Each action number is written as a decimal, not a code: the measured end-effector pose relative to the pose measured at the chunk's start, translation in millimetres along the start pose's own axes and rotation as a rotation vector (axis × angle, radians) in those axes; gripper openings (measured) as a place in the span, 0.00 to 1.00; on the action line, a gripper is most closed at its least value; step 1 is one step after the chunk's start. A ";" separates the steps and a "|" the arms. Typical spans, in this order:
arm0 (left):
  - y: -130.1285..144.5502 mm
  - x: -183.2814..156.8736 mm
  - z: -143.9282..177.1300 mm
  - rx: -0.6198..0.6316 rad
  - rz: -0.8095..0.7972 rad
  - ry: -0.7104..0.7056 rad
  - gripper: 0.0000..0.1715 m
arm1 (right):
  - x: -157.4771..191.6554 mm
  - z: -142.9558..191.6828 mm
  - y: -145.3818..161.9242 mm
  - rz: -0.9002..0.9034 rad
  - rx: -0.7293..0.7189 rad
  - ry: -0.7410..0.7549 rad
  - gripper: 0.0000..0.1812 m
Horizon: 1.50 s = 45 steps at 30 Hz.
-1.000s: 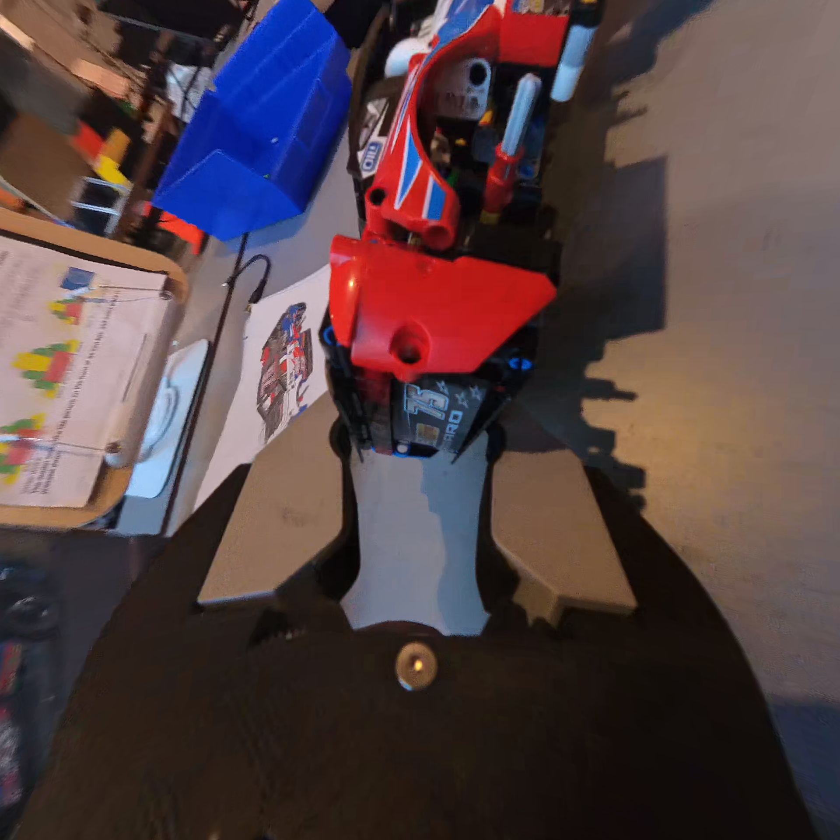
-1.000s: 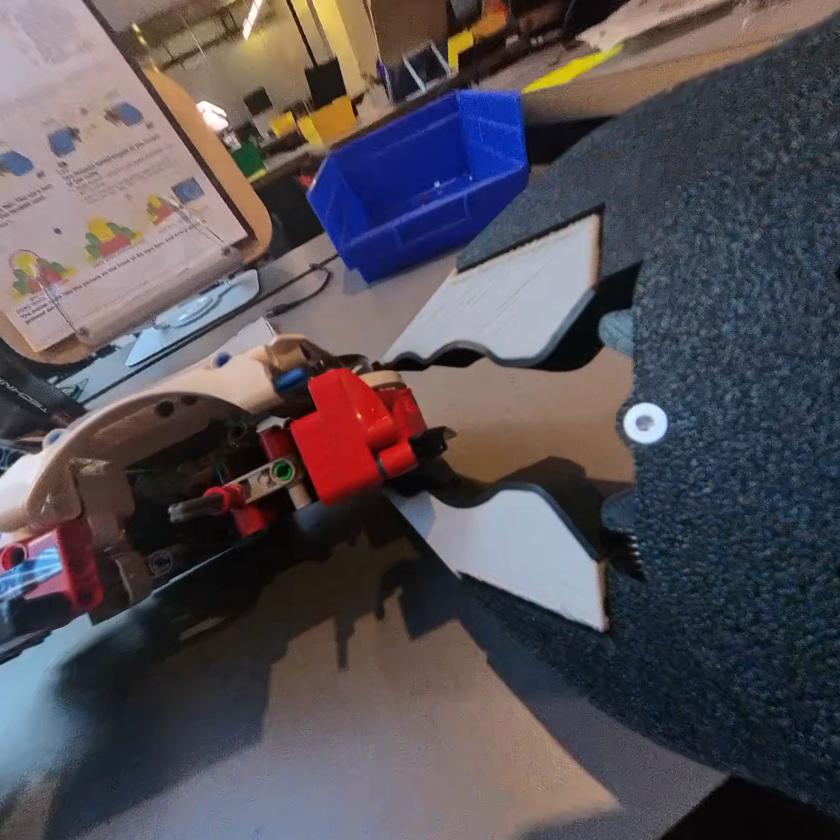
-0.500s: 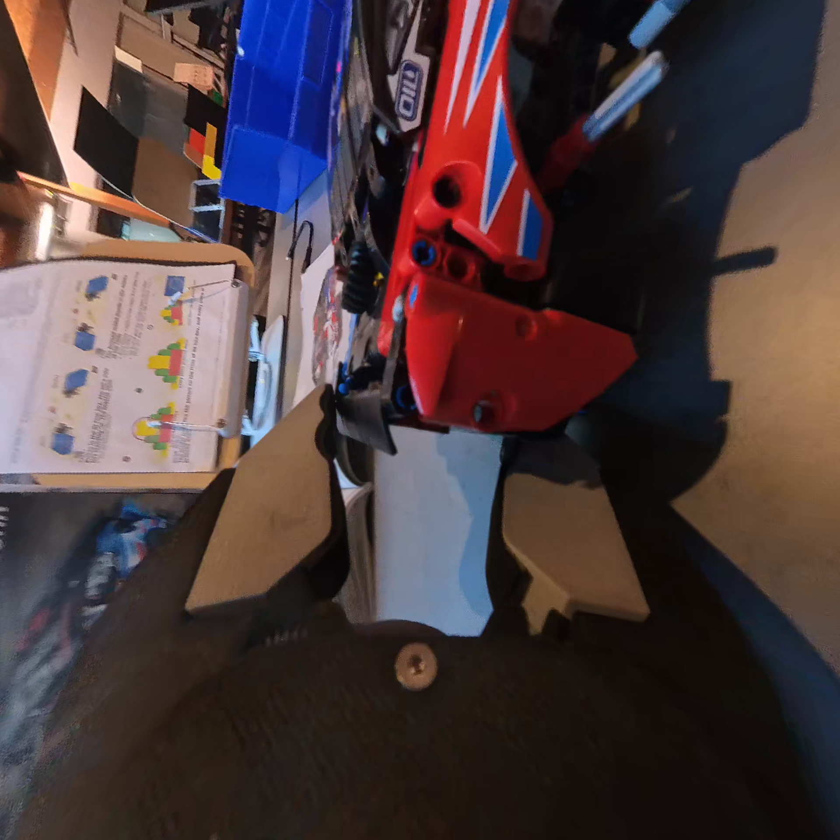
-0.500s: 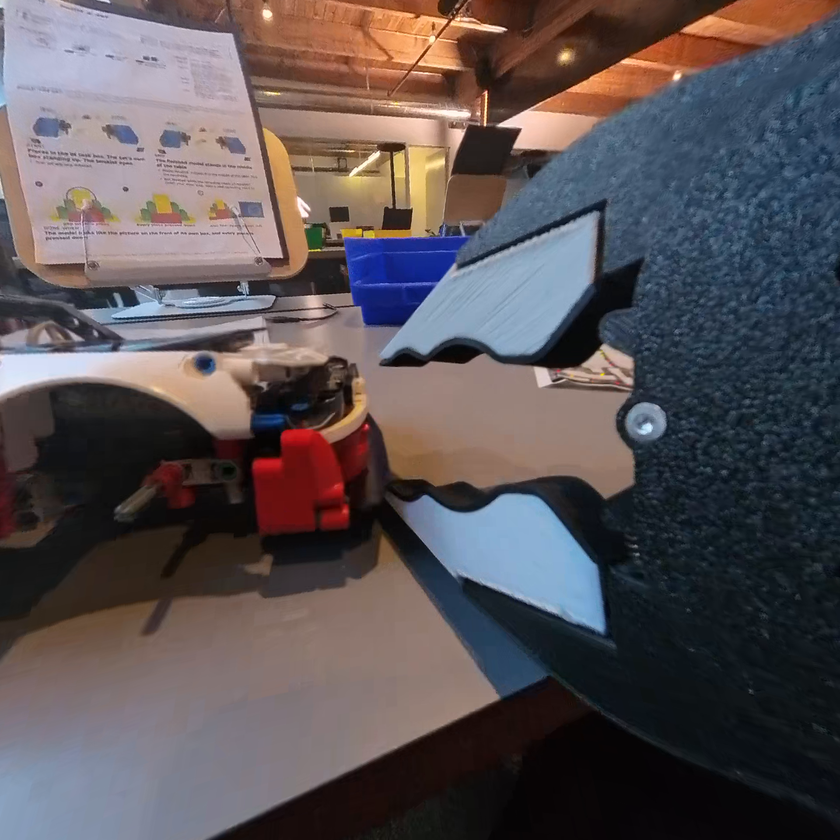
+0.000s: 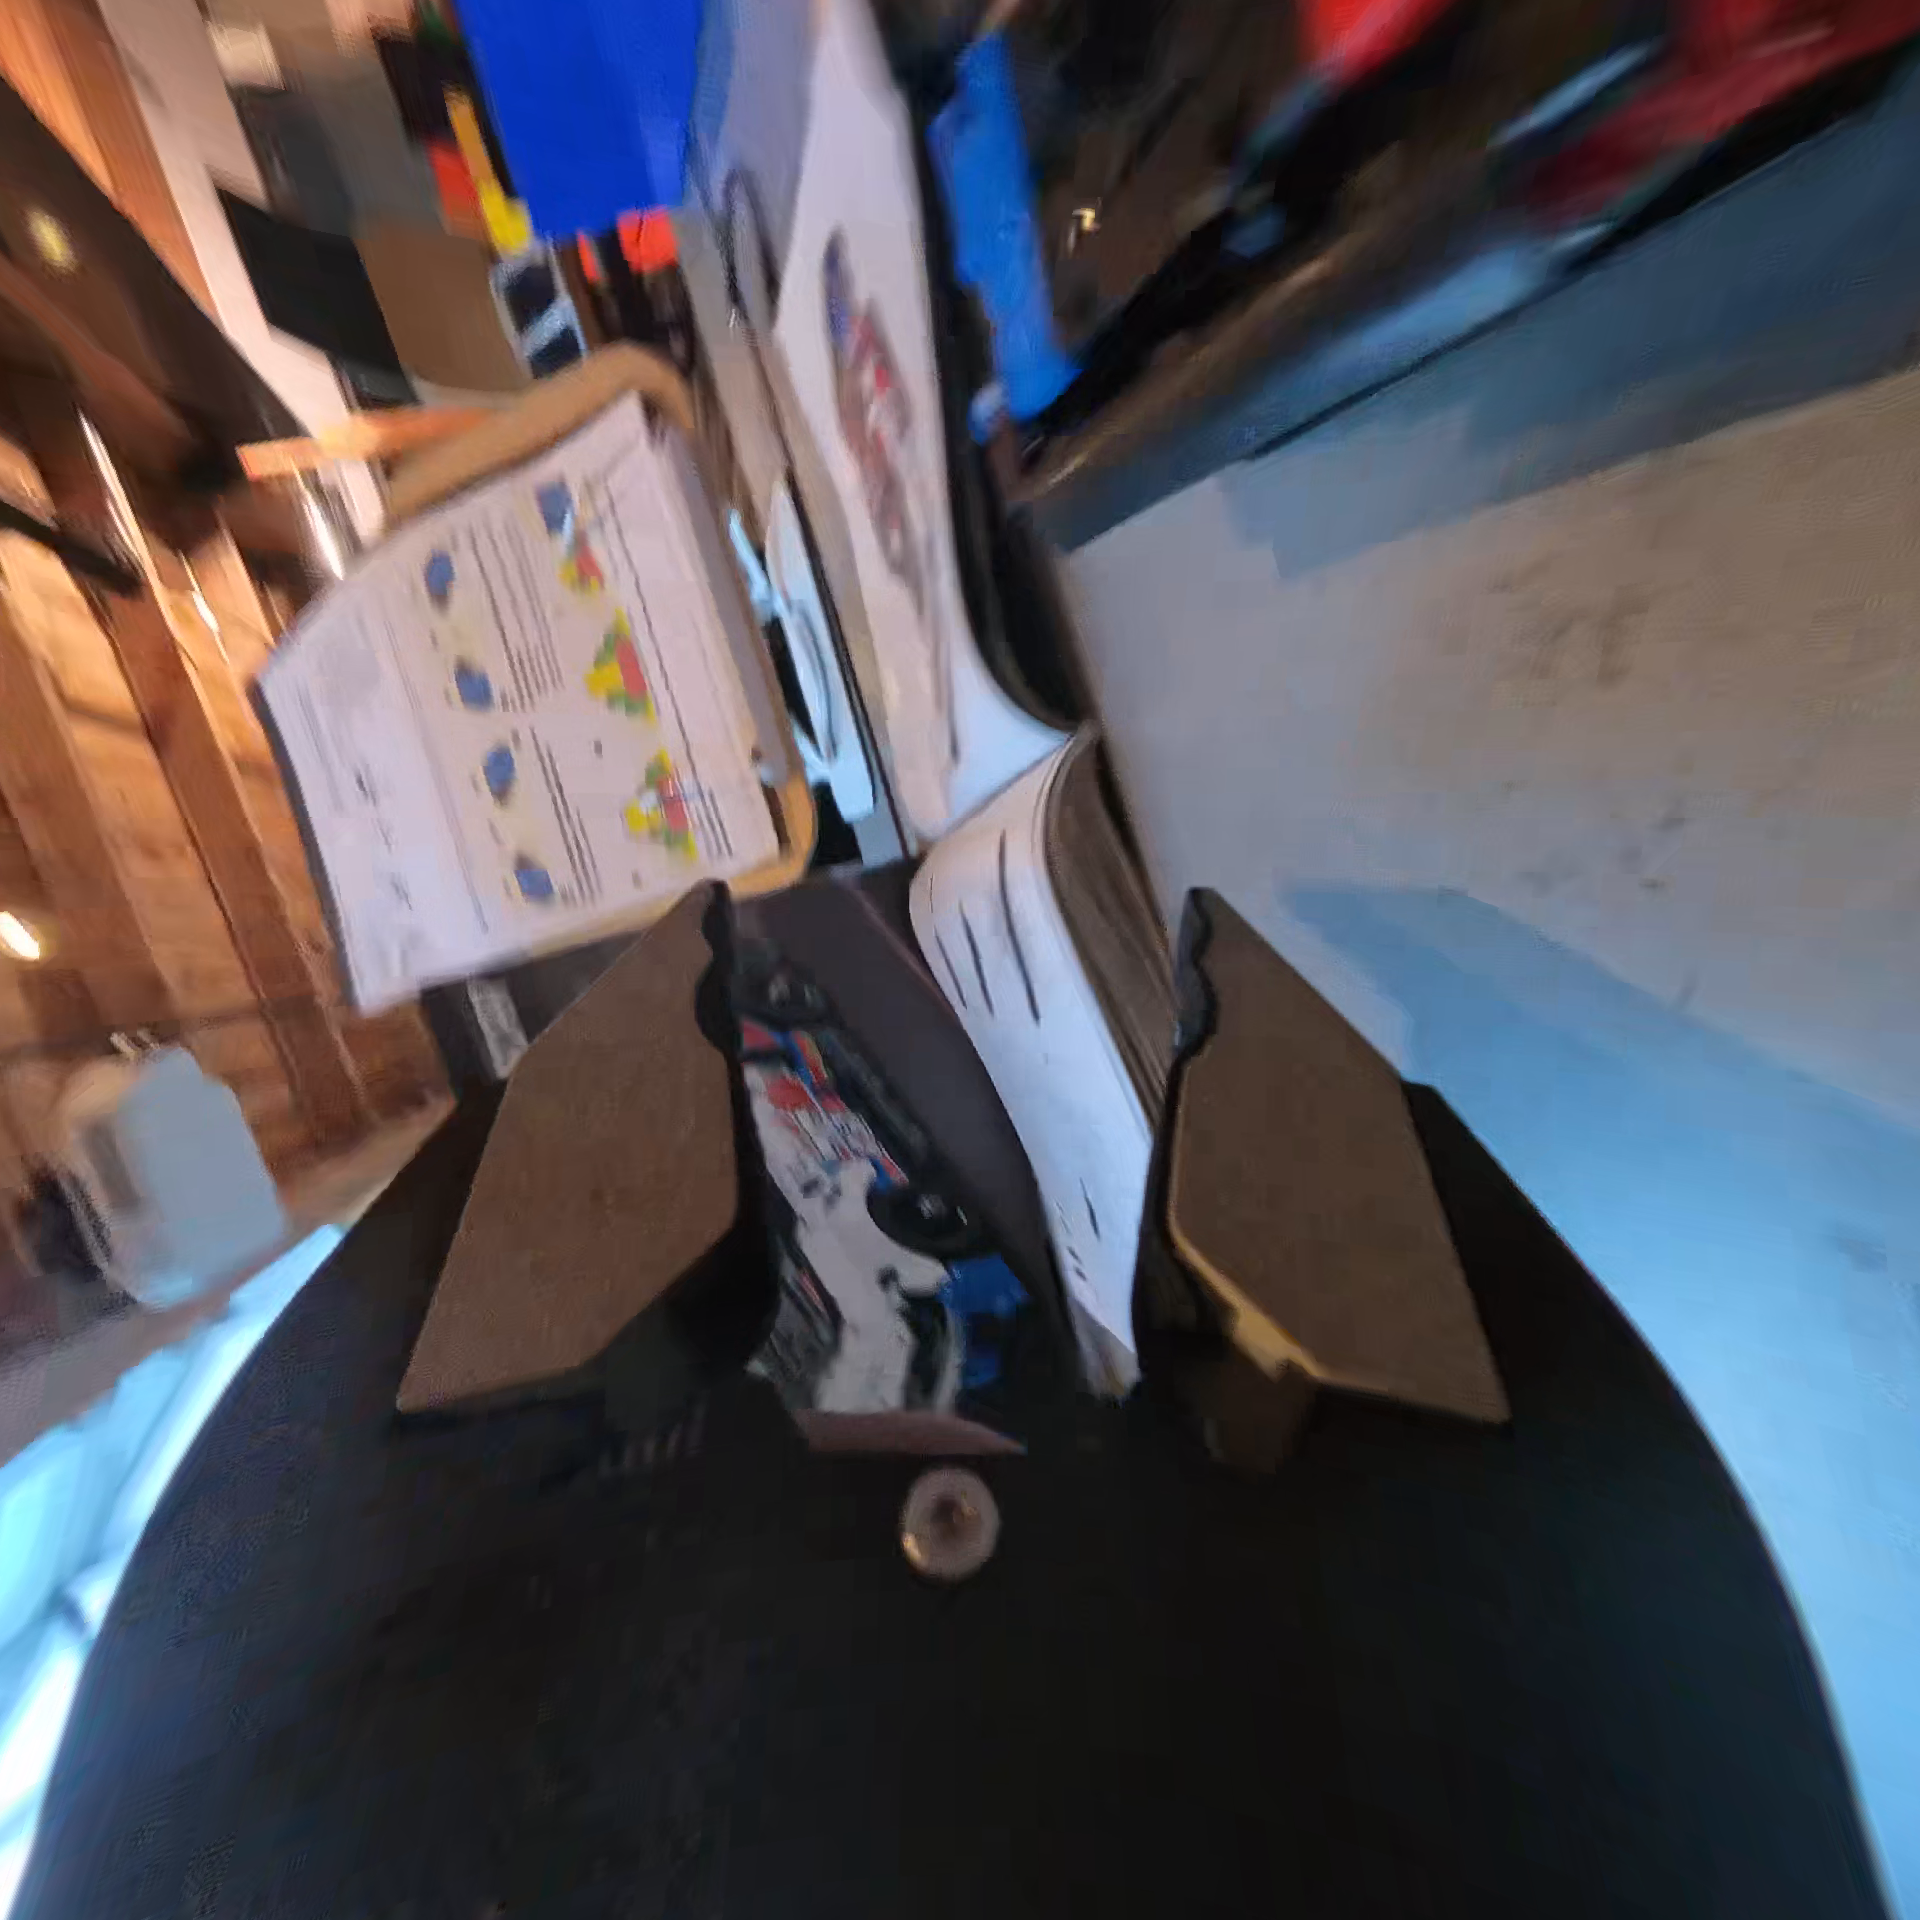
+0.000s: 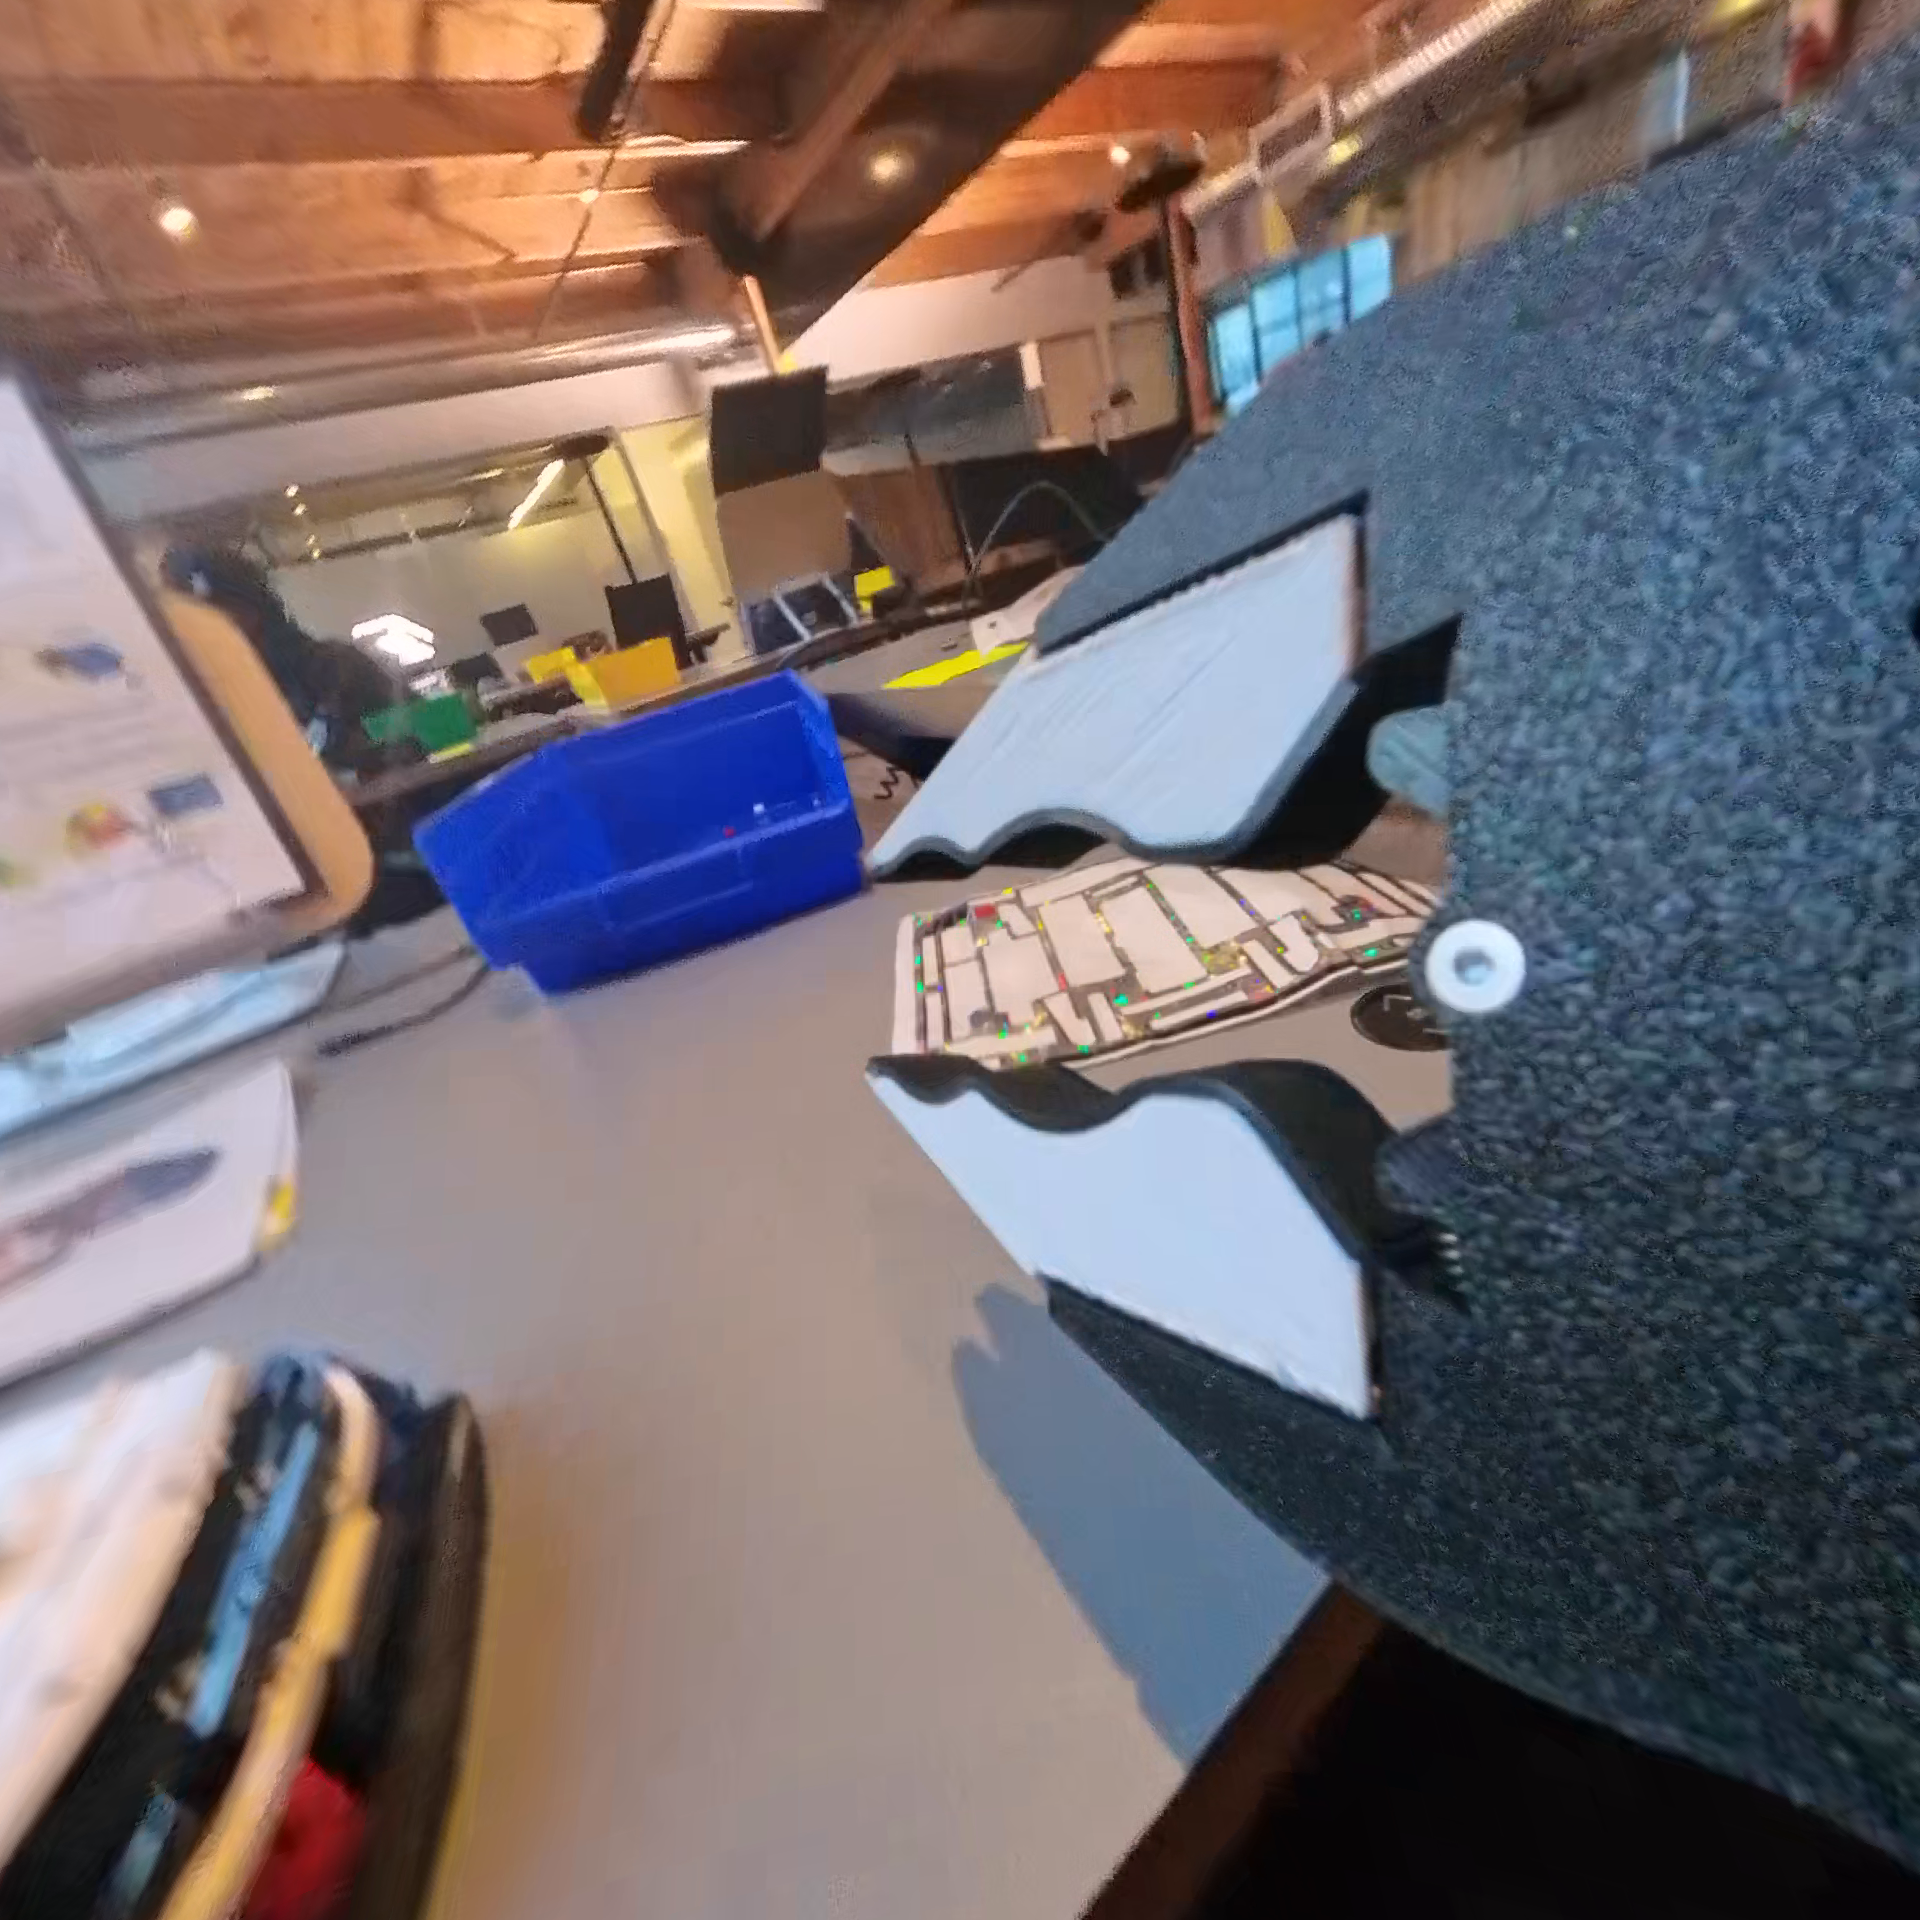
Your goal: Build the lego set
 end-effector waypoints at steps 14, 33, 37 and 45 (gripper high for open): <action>-7.9 -5.1 32.8 -0.037 1.200 0.354 0.43 | -11.7 -2.3 -25.3 -0.862 -0.317 -0.427 0.14; -13.8 -34.3 44.7 -0.271 1.526 0.379 0.34 | 23.3 -72.0 -71.2 -0.777 -0.434 -0.764 0.16; -12.9 -27.1 40.2 -0.341 1.530 0.366 0.31 | 14.1 -83.0 -69.5 -0.856 -0.473 -0.717 0.15; -12.8 -21.5 33.5 -0.343 1.492 0.307 0.28 | 21.9 -88.9 -67.9 -0.847 -0.434 -0.771 0.17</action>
Point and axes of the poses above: each gripper's, where its closed fingertips meet, z back along the fingers, y out of its underside, x = y × z across the jaws, the point moved 5 cm from there along z, back along the fingers, and after that the axes turned 6 degrees about x, right-handed, at the moved point
